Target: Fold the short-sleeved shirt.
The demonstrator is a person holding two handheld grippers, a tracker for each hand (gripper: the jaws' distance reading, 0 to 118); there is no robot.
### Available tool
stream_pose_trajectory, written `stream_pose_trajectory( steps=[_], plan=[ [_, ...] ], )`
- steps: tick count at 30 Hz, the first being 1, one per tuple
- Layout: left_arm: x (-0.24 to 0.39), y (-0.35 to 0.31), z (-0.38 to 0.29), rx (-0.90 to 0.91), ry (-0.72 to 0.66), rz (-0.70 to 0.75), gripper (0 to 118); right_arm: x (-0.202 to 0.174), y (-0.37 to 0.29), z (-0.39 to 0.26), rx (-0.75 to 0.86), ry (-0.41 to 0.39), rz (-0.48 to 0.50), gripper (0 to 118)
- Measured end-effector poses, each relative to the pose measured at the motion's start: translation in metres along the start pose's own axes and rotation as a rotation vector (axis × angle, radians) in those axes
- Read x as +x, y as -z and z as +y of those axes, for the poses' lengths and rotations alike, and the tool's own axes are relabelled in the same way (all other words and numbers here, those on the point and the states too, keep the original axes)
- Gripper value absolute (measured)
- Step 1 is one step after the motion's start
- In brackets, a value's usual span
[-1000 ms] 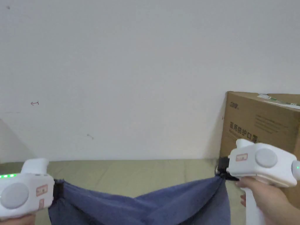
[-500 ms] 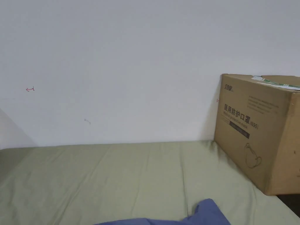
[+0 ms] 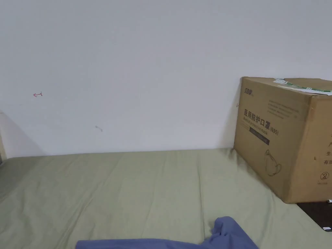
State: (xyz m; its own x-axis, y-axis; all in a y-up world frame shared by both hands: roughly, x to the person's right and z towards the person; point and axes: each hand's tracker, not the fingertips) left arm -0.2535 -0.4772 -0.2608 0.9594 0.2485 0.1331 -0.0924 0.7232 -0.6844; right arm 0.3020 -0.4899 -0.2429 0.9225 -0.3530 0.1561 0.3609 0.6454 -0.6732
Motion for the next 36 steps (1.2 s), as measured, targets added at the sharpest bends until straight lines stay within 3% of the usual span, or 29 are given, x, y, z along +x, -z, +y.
stream_pose_trajectory(
  steps=[3, 6, 7, 8, 9, 10, 11, 13, 15, 18, 21, 25, 26, 27, 28, 29, 30, 36],
  plan=[
    [0.022, -0.022, 0.016, 0.069, 0.056, 0.036, 112, -0.031, -0.029, 0.013, 0.092, -0.095, 0.019, 118],
    [0.046, -0.047, 0.029, 0.213, 0.060, 0.015, 113, -0.055, -0.063, 0.018, 0.249, -0.102, 0.145, 117],
    [0.054, -0.053, 0.028, 0.251, 0.047, 0.006, 108, -0.062, -0.073, 0.016, 0.308, -0.098, 0.204, 117],
    [0.059, -0.059, 0.029, 0.293, 0.037, -0.023, 93, -0.066, -0.081, 0.015, 0.354, -0.096, 0.238, 112],
    [0.066, -0.068, 0.029, 0.358, 0.029, -0.044, 48, -0.075, -0.088, 0.014, 0.394, -0.103, 0.259, 81],
    [0.072, -0.073, 0.029, 0.410, 0.024, -0.056, 6, -0.082, -0.093, 0.013, 0.426, -0.118, 0.259, 25],
    [0.076, -0.072, 0.027, 0.425, 0.028, -0.048, 0, -0.089, -0.096, 0.012, 0.456, -0.139, 0.222, 0],
    [0.083, -0.074, 0.037, 0.405, 0.019, -0.051, 0, -0.093, -0.102, 0.021, 0.447, -0.140, 0.172, 0],
    [0.080, -0.070, 0.059, 0.358, 0.000, -0.188, 0, -0.091, -0.107, 0.035, 0.416, -0.148, 0.277, 0],
    [0.074, -0.049, 0.113, 0.315, 0.069, -0.059, 0, -0.091, -0.089, 0.036, 0.440, -0.215, 0.213, 0],
    [0.044, 0.026, 0.173, 0.076, 0.147, -0.020, 0, -0.101, -0.076, 0.039, 0.431, -0.282, 0.189, 0],
    [-0.004, 0.141, 0.210, -0.202, 0.118, -0.043, 4, -0.102, -0.049, 0.047, 0.374, -0.276, 0.212, 0],
    [-0.011, 0.163, 0.212, -0.197, 0.128, -0.014, 24, -0.102, -0.041, 0.049, 0.354, -0.264, 0.217, 0],
    [-0.020, 0.186, 0.210, -0.201, 0.146, 0.025, 75, -0.102, -0.032, 0.051, 0.329, -0.248, 0.223, 0],
    [-0.026, 0.209, 0.209, -0.229, 0.169, 0.052, 112, -0.104, -0.025, 0.055, 0.309, -0.239, 0.227, 0],
    [-0.032, 0.229, 0.208, -0.248, 0.167, 0.090, 117, -0.105, -0.018, 0.057, 0.291, -0.227, 0.234, 0],
    [-0.039, 0.245, 0.209, -0.219, 0.146, 0.119, 110, -0.105, -0.009, 0.059, 0.273, -0.219, 0.236, 0],
    [-0.066, 0.324, 0.198, -0.238, 0.101, 0.179, 110, -0.103, 0.042, 0.074, 0.191, -0.243, 0.227, 0]
  ],
)
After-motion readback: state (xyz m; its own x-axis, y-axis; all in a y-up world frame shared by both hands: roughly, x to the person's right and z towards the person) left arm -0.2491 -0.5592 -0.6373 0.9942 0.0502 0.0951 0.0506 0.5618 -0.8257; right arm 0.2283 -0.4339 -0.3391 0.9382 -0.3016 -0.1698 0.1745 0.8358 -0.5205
